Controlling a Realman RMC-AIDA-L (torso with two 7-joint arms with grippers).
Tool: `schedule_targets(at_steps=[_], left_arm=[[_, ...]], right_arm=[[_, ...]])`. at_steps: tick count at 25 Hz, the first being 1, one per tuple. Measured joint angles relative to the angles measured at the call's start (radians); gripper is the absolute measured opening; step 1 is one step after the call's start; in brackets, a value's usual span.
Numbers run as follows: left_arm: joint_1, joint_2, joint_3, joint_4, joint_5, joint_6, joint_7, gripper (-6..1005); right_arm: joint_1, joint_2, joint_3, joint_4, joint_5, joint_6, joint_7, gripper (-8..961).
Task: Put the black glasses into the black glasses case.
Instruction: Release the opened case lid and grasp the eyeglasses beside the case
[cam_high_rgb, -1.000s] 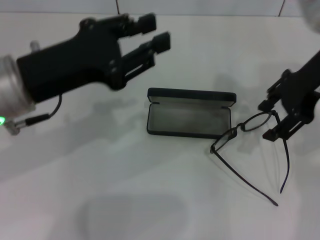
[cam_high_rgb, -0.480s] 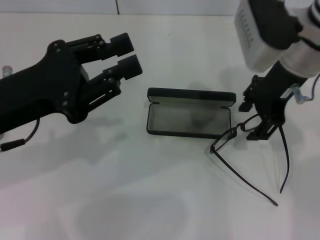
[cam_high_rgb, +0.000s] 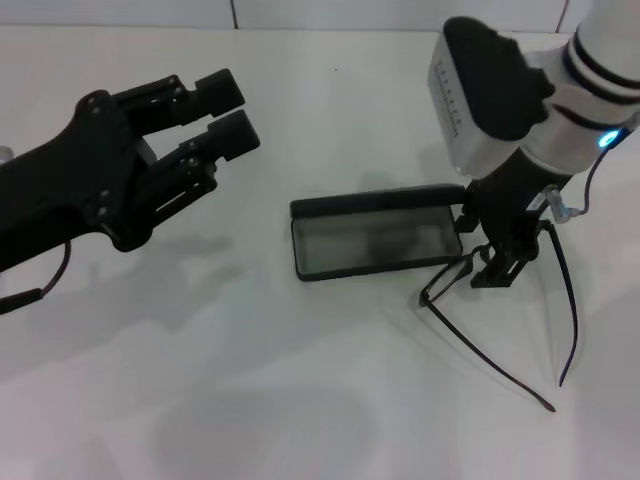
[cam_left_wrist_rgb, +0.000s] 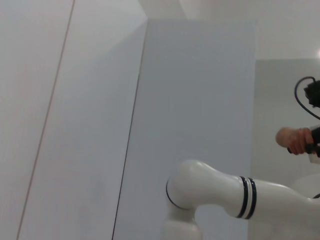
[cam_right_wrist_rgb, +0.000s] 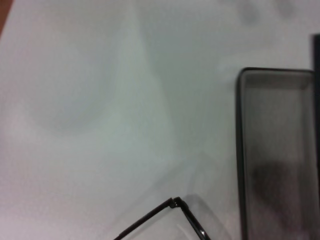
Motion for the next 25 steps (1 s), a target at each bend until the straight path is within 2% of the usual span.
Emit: schedule_targets(at_steps=[8, 13, 19, 21, 25], left_arm=[[-0.001, 0.001, -0.001, -0.030, -0.006, 0.002, 0.025, 341], [-0.010, 0.001, -0.004, -0.046, -0.007, 0.001, 0.035, 337], [-0.017, 0.002, -0.011, -0.064, -0.008, 0.001, 0.036, 332], [-0.018, 0.002, -0.011, -0.068, -0.008, 0.001, 0.036, 330], [-0.020, 0.002, -0.011, -0.072, -0.008, 0.002, 0.037, 327]], right_arm=[[0.016, 0.001, -0.050, 0.059, 0.019, 0.032, 0.010, 703], [0.010, 0.001, -0.059, 0.057, 0.019, 0.029, 0.025, 570], [0.007, 0.001, -0.081, 0.055, 0.016, 0.031, 0.048, 543], [0.004, 0.001, -0.081, 0.049, 0.015, 0.032, 0.054, 479], [-0.008, 0.001, -0.080, 0.024, 0.010, 0.033, 0.061, 452]])
